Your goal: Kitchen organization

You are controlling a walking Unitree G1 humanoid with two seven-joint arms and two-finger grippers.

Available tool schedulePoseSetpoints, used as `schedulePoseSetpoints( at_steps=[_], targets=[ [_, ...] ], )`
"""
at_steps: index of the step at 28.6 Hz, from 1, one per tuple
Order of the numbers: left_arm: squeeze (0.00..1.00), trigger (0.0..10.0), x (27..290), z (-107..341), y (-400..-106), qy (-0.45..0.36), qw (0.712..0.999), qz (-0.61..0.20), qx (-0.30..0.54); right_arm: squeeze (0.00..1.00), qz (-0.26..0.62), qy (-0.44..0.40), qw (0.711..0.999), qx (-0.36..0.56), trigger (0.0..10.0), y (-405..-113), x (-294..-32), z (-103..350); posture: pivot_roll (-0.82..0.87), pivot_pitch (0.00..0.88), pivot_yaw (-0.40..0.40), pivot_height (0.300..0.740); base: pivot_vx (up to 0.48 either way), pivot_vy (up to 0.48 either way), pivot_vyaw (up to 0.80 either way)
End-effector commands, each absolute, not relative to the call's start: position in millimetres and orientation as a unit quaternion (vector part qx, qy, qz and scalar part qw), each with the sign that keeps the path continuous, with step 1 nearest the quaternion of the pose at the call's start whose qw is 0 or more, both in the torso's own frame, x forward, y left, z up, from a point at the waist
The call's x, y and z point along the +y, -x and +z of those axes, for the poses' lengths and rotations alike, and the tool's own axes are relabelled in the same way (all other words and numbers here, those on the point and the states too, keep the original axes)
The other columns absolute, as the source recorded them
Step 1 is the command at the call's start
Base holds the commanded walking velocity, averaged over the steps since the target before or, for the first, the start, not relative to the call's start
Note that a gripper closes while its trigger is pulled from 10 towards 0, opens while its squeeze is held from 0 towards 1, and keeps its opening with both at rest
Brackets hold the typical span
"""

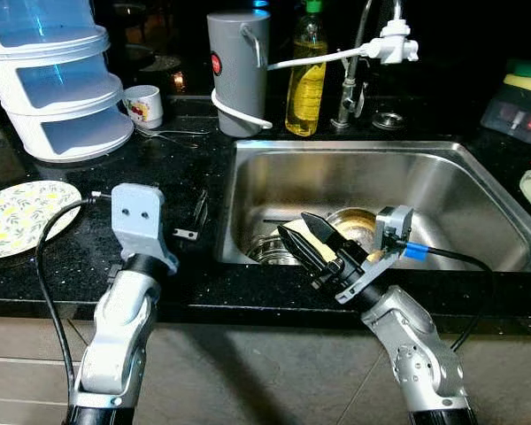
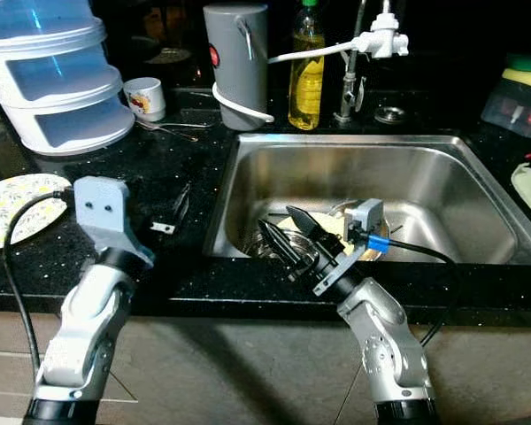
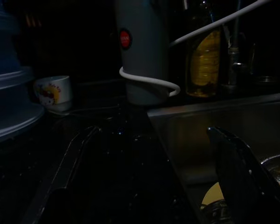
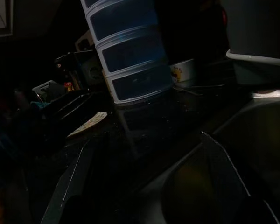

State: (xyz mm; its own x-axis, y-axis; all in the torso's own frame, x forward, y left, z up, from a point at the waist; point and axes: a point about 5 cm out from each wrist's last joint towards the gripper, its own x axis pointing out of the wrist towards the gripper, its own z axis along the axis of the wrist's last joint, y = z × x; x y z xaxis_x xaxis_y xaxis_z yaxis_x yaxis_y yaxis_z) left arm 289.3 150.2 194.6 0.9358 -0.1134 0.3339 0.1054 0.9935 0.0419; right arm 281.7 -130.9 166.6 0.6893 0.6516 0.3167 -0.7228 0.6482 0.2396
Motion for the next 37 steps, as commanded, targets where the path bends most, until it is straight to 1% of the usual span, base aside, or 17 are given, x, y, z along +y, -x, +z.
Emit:
schedulePoseSetpoints(
  at_steps=[1,8,37],
  targets=[
    [0.0,10.0,152,193,-292,-0.02,0.985,-0.054,-0.164,0.0,0.372,-0.172,0.906,-0.106,10.0,-284,-135,168,0.0,0.0,-0.008,0.74,0.0,0.251,0.0],
    [0.0,10.0,146,196,-293,-0.022,0.983,-0.069,-0.168,0.0,0.365,-0.167,0.909,-0.116,10.0,-285,-140,173,-0.01,0.0,-0.001,0.74,0.0,0.246,0.0],
    [0.0,10.0,136,198,-293,-0.022,0.981,-0.091,-0.171,0.0,0.372,-0.163,0.907,-0.117,10.0,-284,-137,176,-0.01,0.0,0.0,0.74,0.0,0.302,0.0]
  ],
)
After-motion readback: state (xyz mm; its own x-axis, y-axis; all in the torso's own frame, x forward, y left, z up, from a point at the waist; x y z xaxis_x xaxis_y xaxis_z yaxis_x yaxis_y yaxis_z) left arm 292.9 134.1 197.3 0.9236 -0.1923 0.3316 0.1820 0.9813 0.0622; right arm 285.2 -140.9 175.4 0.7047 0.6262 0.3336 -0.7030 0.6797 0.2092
